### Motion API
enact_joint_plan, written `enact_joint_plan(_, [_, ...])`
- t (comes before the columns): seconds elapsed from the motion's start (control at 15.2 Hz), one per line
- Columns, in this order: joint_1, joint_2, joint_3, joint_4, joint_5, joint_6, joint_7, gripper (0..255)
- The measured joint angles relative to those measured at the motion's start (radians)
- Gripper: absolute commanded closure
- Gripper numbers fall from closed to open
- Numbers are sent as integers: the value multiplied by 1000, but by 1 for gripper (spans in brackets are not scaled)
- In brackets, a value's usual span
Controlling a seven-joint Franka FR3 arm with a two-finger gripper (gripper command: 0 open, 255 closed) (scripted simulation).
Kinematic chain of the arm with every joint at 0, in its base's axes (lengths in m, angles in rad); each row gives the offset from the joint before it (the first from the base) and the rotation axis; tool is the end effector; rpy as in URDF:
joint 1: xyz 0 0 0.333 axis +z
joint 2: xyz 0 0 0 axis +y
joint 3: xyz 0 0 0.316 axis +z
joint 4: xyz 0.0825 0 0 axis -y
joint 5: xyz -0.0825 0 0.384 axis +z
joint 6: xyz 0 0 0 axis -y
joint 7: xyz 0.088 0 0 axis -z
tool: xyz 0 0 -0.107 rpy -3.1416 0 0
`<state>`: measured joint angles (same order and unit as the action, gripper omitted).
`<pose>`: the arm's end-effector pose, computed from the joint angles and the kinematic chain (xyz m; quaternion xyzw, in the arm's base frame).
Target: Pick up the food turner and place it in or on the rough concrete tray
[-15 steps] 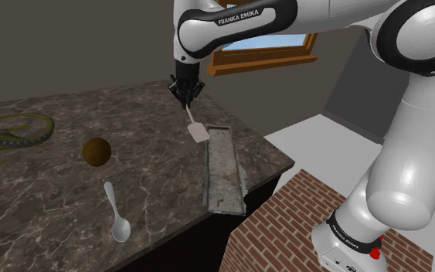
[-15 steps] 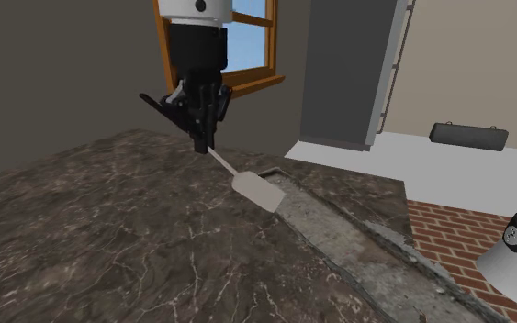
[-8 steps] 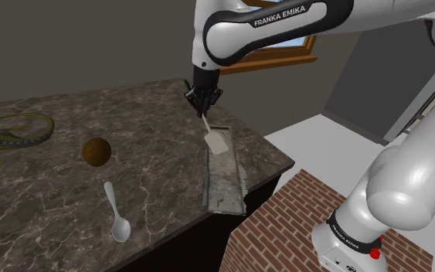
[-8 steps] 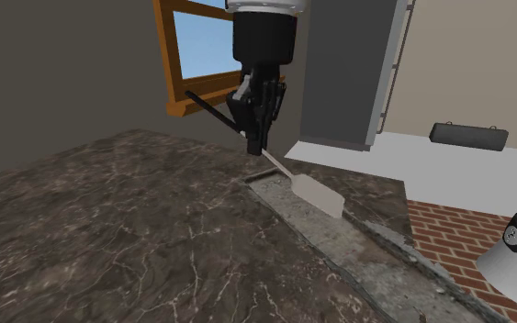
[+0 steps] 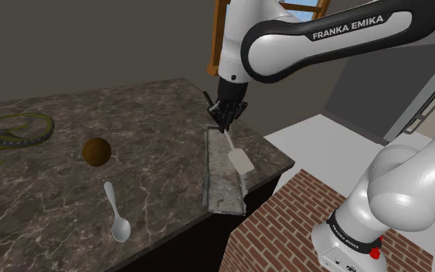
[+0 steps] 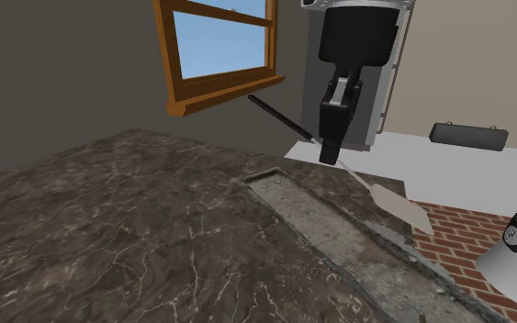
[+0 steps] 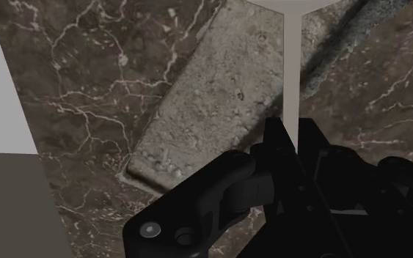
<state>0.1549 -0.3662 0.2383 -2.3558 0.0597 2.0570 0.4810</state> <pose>0.4077 0.1779 0.4711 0.9974 -0.0634 0.0333 0.0018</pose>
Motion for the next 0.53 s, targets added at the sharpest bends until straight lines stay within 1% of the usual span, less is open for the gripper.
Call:
enact_joint_plan(0.13, [4,-11,4,-32,5,21,5,255])
enact_joint_plan(0.53, [5,10,10,-92,4,102,8,255])
